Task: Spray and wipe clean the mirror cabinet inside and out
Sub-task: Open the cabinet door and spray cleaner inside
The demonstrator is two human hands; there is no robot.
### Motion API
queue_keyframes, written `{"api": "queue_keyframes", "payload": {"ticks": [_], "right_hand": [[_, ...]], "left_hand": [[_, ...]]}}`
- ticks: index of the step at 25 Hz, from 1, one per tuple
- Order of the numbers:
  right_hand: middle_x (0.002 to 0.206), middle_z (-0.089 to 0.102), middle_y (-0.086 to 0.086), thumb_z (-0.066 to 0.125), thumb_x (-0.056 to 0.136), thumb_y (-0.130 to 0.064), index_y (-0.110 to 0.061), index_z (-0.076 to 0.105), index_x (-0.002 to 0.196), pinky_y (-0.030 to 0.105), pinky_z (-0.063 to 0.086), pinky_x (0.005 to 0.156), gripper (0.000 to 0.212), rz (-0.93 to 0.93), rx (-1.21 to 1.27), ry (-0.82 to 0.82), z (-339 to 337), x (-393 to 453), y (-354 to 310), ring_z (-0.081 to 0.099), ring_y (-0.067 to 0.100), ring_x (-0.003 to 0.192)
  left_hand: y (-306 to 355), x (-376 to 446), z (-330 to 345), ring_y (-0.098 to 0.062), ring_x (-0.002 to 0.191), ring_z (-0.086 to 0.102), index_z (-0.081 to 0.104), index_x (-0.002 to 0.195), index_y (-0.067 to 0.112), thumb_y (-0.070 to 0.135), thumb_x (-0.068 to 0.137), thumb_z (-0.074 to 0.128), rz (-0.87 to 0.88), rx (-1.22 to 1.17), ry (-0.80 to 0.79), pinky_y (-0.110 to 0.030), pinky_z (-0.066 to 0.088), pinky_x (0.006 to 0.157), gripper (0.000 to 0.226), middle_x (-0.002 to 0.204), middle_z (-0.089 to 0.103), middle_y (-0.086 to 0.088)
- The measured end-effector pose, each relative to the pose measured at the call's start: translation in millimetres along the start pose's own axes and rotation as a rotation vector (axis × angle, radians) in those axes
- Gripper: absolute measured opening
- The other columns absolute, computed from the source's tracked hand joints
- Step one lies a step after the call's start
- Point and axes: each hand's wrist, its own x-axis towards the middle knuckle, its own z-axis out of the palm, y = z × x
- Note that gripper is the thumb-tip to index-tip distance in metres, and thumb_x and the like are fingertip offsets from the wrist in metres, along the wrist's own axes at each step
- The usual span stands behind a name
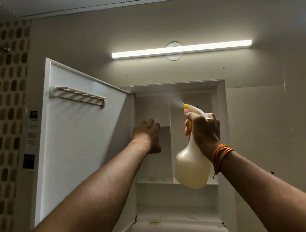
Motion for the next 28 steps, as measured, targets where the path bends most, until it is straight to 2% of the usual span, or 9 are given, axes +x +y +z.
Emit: {"api": "queue_keyframes", "payload": {"ticks": [3,6,9,14,18,21,23,28], "right_hand": [[0.062,0.072,0.003,0.061,0.084,-0.049,-0.012,0.072,0.07,0.05,0.061,0.08,0.04,0.029,-0.055,0.037,-14.8,0.3,3.1,0.072,0.026,0.073],[0.074,0.074,0.001,0.058,0.077,-0.056,-0.016,0.076,0.069,0.048,0.06,0.079,0.045,0.088,-0.081,0.135,-34.0,2.6,11.2,0.069,0.027,0.079],[0.074,0.075,0.001,0.056,0.085,-0.052,-0.015,0.076,0.064,0.042,0.058,0.076,0.047,0.099,-0.13,0.173,-52.9,-3.2,26.5,0.068,0.023,0.078],[0.082,0.077,0.002,0.057,0.098,-0.041,-0.015,0.076,0.079,0.035,0.056,0.064,0.037,0.061,-0.16,0.055,-72.2,-7.8,41.6,0.068,0.021,0.079],[0.076,0.076,0.001,0.057,0.098,-0.039,-0.011,0.077,0.075,0.032,0.055,0.057,0.041,0.042,-0.167,0.0,-79.7,-9.8,40.7,0.068,0.018,0.074],[0.061,0.072,0.006,0.059,0.095,-0.041,-0.006,0.073,0.068,0.032,0.054,0.057,0.046,0.045,-0.163,0.071,-82.8,-12.5,41.8,0.068,0.022,0.062],[0.059,0.07,0.01,0.06,0.094,-0.04,-0.005,0.072,0.065,0.033,0.054,0.057,0.047,0.029,-0.162,0.076,-83.4,-15.4,44.3,0.067,0.023,0.058],[0.069,0.076,-0.001,0.058,0.095,-0.04,-0.011,0.077,0.07,0.041,0.059,0.065,0.043,0.078,-0.169,-0.003,-83.9,-19.3,58.5,0.07,0.02,0.073]], "left_hand": [[0.6,0.4,-2.9,-0.025,0.12,0.041,0.042,0.135,0.023,0.036,0.072,0.069,-0.003,-0.018,-0.011,-0.039,0.051,0.087,0.069,0.13,0.042,-0.002],[1.2,1.0,-3.5,-0.025,0.119,0.041,0.043,0.132,0.023,0.037,0.071,0.068,-0.01,-0.029,-0.02,-0.04,0.051,0.087,0.067,0.128,0.042,-0.002],[1.8,1.8,-1.9,-0.025,0.119,0.041,0.043,0.131,0.023,0.038,0.071,0.067,-0.004,-0.016,-0.009,-0.04,0.051,0.085,0.067,0.127,0.042,-0.002],[4.5,0.8,0.4,-0.026,0.117,0.041,0.044,0.126,0.022,0.036,0.069,0.068,0.0,-0.012,0.016,-0.042,0.051,0.085,0.063,0.125,0.042,-0.004],[5.2,-2.1,3.4,-0.027,0.116,0.04,0.045,0.123,0.021,0.033,0.067,0.067,0.001,-0.016,0.039,-0.044,0.05,0.087,0.061,0.124,0.041,-0.004],[4.8,-1.6,2.2,-0.027,0.118,0.04,0.045,0.124,0.021,0.035,0.068,0.068,0.005,-0.014,0.038,-0.045,0.05,0.087,0.063,0.125,0.041,-0.004],[4.8,-1.0,2.0,-0.027,0.118,0.04,0.045,0.124,0.021,0.035,0.068,0.068,0.0,-0.017,0.033,-0.045,0.052,0.086,0.063,0.125,0.041,-0.004],[4.2,-1.4,6.5,-0.027,0.117,0.04,0.045,0.123,0.02,0.035,0.067,0.068,0.005,-0.02,0.054,-0.043,0.051,0.084,0.062,0.124,0.042,-0.004]]}}
